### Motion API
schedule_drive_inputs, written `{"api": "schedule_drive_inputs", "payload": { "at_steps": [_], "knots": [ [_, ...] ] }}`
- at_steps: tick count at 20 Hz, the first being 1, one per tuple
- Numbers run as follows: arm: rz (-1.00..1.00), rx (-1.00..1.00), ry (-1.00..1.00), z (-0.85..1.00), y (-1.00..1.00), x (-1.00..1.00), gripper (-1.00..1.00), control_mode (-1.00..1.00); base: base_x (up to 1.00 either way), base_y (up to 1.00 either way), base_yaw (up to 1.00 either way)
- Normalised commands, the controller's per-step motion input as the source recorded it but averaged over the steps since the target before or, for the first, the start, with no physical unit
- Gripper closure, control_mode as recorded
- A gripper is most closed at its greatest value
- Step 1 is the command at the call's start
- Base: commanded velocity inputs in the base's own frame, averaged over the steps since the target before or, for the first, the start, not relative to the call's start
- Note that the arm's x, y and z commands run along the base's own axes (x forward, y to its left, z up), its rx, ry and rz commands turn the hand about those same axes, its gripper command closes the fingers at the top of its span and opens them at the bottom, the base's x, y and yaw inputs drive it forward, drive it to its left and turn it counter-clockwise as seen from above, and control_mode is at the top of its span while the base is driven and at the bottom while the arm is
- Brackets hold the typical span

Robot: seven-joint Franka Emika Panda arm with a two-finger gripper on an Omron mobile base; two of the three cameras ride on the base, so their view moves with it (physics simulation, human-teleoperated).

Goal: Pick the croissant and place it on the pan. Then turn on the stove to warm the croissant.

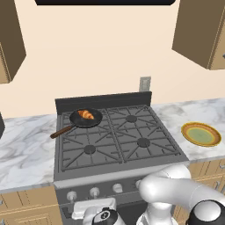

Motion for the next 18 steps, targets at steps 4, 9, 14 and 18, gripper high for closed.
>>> {"api": "schedule_drive_inputs", "payload": {
  "at_steps": [4, 9, 14, 18],
  "knots": [
    [0.0, 0.0, -0.01, -0.23, 0.0, 0.16, -1.0, -1.0, 0.0, 0.0, 0.0],
    [0.0, 0.0, -0.02, -0.27, 0.0, 0.15, -1.0, -1.0, 0.0, 0.0, 0.0],
    [0.0, 0.0, -0.01, -0.2, 0.0, 0.2, -1.0, -1.0, 0.0, 0.0, 0.0],
    [0.0, 0.0, -0.02, -0.16, 0.0, 0.19, -1.0, -1.0, 0.0, 0.0, 0.0]
  ]
}}
